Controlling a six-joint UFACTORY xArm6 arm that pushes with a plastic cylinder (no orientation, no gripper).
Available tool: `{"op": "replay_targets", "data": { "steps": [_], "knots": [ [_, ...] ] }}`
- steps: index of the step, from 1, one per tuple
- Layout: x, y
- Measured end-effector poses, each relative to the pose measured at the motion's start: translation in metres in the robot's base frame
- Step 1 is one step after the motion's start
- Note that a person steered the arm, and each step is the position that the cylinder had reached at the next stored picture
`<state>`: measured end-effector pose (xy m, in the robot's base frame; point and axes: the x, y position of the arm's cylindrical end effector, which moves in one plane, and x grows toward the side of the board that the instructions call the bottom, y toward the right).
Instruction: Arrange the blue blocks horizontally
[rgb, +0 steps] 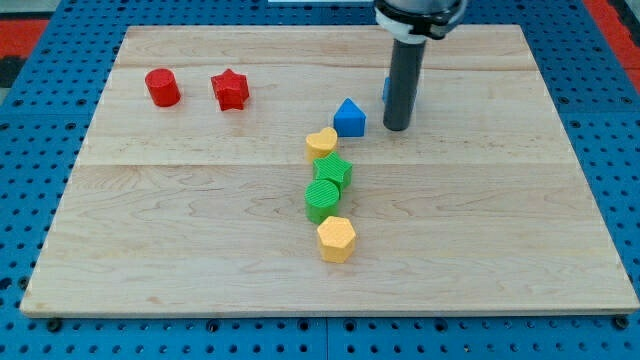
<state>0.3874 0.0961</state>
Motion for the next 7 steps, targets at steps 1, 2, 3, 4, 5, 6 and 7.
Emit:
{"op": "replay_targets", "data": {
  "steps": [1,2,3,4,5,6,7],
  "knots": [
    [0.0,-0.031],
    [-0.006,-0.135],
    [-0.008,-0.157],
    [-0.001,-0.167],
    [-0.003,-0.212],
    [-0.021,-0.207],
    [-0.029,-0.161]
  ]
}}
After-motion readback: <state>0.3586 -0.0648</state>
